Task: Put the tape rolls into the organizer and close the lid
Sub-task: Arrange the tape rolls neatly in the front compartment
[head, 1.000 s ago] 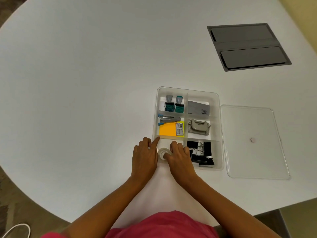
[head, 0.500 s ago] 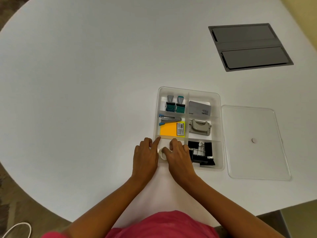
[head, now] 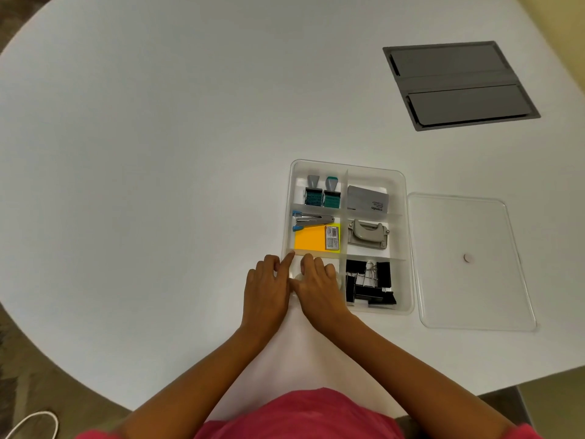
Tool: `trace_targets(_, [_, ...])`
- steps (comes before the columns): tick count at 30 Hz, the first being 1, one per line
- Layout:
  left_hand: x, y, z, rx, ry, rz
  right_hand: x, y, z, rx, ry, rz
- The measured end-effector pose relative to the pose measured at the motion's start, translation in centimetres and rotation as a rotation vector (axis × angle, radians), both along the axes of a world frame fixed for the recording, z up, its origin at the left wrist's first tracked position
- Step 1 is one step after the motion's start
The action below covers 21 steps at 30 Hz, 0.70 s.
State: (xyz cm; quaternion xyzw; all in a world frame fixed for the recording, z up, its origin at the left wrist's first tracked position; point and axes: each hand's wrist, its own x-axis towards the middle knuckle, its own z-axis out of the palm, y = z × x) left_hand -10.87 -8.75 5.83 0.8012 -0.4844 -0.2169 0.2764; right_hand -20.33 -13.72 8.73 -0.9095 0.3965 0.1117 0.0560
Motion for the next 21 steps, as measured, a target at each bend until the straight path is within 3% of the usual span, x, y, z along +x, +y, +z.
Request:
trace_targets(2, [0.0,0.0,0.1,0.011,0.006,-0.004,-0.2,0.2,-0.1,-0.010,-0.004,0.005])
trace_targets(5, [0.1,0.2,-0.1,0.022,-0.135,-0.128,-0.3,0.2,0.0,0.002,-0.035,-0.047])
trace_targets(12, [0.1,0.0,0.1,0.043,-0.116,-0.105,-1.2,-1.3,0.0,0.011,-0.232,-0.150])
trace_targets(16, [-0.1,0.0,0.2,0.009,0.080,0.080,-1.7,-2.2,-0.7,-0.034,-0.185,-0.111])
trace_targets(21, [0.1,0.1,0.1,-0.004,-0.048,-0.048,-2.0,-2.1,-1.6,0.075,-0.017,-0.111])
